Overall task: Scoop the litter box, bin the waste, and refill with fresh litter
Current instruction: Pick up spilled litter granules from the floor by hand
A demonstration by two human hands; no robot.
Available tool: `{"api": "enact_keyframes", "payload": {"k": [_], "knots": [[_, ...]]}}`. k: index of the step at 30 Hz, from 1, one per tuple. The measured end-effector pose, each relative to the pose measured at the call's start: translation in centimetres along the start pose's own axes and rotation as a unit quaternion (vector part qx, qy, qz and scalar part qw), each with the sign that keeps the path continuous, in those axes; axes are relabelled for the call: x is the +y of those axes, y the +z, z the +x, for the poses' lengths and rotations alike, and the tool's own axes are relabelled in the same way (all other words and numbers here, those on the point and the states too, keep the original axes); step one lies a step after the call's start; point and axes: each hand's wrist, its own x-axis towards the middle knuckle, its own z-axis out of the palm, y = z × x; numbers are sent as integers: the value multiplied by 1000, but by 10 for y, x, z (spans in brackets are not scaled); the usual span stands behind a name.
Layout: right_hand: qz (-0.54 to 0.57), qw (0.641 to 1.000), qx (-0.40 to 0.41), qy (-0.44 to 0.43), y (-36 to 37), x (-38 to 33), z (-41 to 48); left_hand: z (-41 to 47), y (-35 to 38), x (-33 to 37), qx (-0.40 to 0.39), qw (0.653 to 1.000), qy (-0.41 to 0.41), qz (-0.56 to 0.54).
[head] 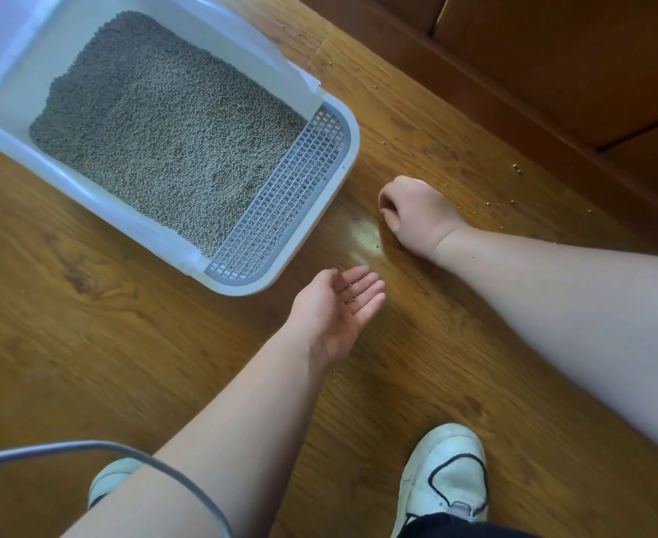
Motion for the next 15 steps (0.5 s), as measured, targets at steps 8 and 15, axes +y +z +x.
{"api": "enact_keyframes", "payload": {"k": [8,15], "knots": [[28,1000,0,5,-6,0,-7,-3,3,1,-6,1000,9,0],[-5,1000,-13,27,2,-5,-4,-5,0,0,0,1000,12,1]]}}
